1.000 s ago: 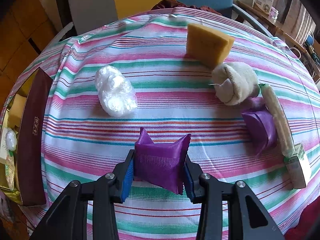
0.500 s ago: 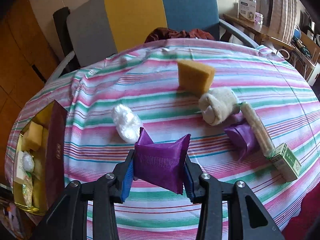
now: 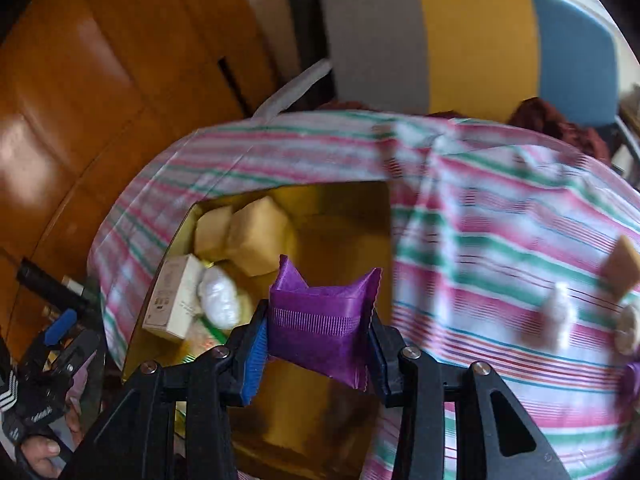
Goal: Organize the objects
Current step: 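Carry the purple pouch into the tray and open the right tool, then reach the left tool to the white plastic-wrapped bundle and grasp it, then lift the plastic bundle with the left tool while the right tool grasps the green box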
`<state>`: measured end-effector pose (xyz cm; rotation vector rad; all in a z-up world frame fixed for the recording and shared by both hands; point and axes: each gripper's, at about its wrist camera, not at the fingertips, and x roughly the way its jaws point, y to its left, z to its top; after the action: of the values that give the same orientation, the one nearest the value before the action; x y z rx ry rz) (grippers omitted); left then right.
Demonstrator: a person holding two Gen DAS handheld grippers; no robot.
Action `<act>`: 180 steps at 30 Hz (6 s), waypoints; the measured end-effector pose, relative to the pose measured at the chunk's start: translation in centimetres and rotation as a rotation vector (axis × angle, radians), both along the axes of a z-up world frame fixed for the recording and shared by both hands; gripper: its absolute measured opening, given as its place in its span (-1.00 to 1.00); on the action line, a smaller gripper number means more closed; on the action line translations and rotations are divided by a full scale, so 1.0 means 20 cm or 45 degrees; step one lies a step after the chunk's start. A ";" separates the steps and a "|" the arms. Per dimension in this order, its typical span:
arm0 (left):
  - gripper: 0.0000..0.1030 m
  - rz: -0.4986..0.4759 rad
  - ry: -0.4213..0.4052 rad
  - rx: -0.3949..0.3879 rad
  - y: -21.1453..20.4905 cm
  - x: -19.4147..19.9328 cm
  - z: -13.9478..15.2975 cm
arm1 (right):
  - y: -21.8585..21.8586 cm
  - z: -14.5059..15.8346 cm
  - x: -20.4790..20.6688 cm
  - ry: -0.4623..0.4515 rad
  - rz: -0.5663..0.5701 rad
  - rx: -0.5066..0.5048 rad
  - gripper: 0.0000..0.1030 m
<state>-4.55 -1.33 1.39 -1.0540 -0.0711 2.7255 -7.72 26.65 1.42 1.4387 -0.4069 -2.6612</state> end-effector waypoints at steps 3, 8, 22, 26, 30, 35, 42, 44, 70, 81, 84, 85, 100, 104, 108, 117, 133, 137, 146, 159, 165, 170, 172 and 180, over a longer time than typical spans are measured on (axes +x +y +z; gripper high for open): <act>0.99 0.013 -0.011 0.008 -0.03 -0.01 -0.02 | -0.15 -0.12 -0.13 -0.081 0.071 0.010 -0.18; 0.99 0.027 -0.033 0.021 -0.08 -0.02 -0.05 | -0.31 -0.28 -0.29 -0.169 0.102 0.056 -0.18; 0.99 0.042 -0.059 0.015 -0.09 -0.03 -0.08 | -0.37 -0.40 -0.35 -0.214 0.106 0.030 -0.02; 0.99 0.051 -0.054 0.010 -0.08 -0.02 -0.07 | -0.32 -0.33 -0.26 -0.153 0.076 0.008 0.01; 0.99 0.037 -0.030 -0.014 -0.06 0.00 -0.04 | -0.28 -0.25 -0.15 -0.083 0.058 0.021 0.07; 0.99 0.012 0.008 -0.055 -0.01 0.04 0.00 | -0.20 -0.16 0.00 -0.019 0.023 0.057 0.07; 0.99 -0.030 0.057 -0.111 0.07 0.09 0.04 | 0.01 -0.08 0.22 0.044 -0.091 0.076 0.08; 0.99 -0.047 0.074 -0.126 0.10 0.11 0.06 | 0.08 -0.07 0.28 0.055 -0.130 0.078 0.08; 0.99 -0.339 0.178 -0.292 0.59 0.26 0.14 | 1.05 0.05 0.79 0.109 -0.648 0.212 0.08; 0.97 -0.480 0.093 -0.260 0.83 0.24 0.12 | 1.47 -0.04 1.02 0.158 -1.004 0.157 0.08; 0.97 -0.526 0.035 -0.226 0.92 0.22 0.11 | 1.56 -0.06 1.09 0.175 -1.116 0.052 0.08; 0.97 -0.545 0.031 -0.232 0.98 0.22 0.10 | 1.57 -0.06 1.12 0.187 -1.142 0.030 0.08; 0.75 -0.794 -0.106 -0.195 1.69 0.14 -0.03 | 1.75 -0.15 1.34 0.191 -1.415 -0.228 0.08; 0.76 -0.787 -0.157 -0.182 1.85 0.06 -0.11 | 1.76 -0.16 1.35 0.185 -1.431 -0.258 0.08; 0.76 -0.757 -0.220 -0.160 1.96 -0.04 -0.19 | 1.76 -0.18 1.32 0.161 -1.404 -0.270 0.08; 0.39 -0.722 -0.338 -0.157 2.15 -0.22 -0.36 | 1.77 -0.20 1.30 0.153 -1.398 -0.289 0.08; -0.23 -0.788 -0.260 -0.261 2.18 -0.19 -0.47 | 1.89 -0.29 1.49 0.147 -1.680 -0.439 0.08; -0.24 -0.798 -0.241 -0.281 2.18 -0.17 -0.47 | 1.89 -0.31 1.46 0.085 -1.645 -0.439 0.08; -0.24 -0.812 -0.268 -0.291 2.14 -0.16 -0.46 | 1.88 -0.22 1.25 -0.259 -1.186 -0.115 0.12; -0.25 -0.824 -0.296 -0.316 2.06 -0.08 -0.44 | 1.87 -0.46 1.11 -0.661 -0.768 0.151 0.24; -0.26 -0.840 -0.316 -0.283 1.99 -0.01 -0.43 | 1.82 -0.45 1.14 -0.688 -0.765 0.218 -0.40; -0.26 -0.870 -0.318 -0.243 1.91 0.07 -0.39 | 1.77 -0.37 1.22 -0.625 -0.844 0.250 -0.40; -0.26 -0.884 -0.313 -0.219 1.87 0.10 -0.37 | 1.72 -0.30 1.23 -0.546 -0.849 0.231 -0.40; -0.26 -0.913 -0.221 -0.137 1.70 0.21 -0.20 | 1.30 -0.13 0.91 -0.307 -0.576 0.103 -0.40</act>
<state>-0.35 32.72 -2.56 -1.0762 0.3601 2.0083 10.43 52.61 -1.19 1.9000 -0.7323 -2.8672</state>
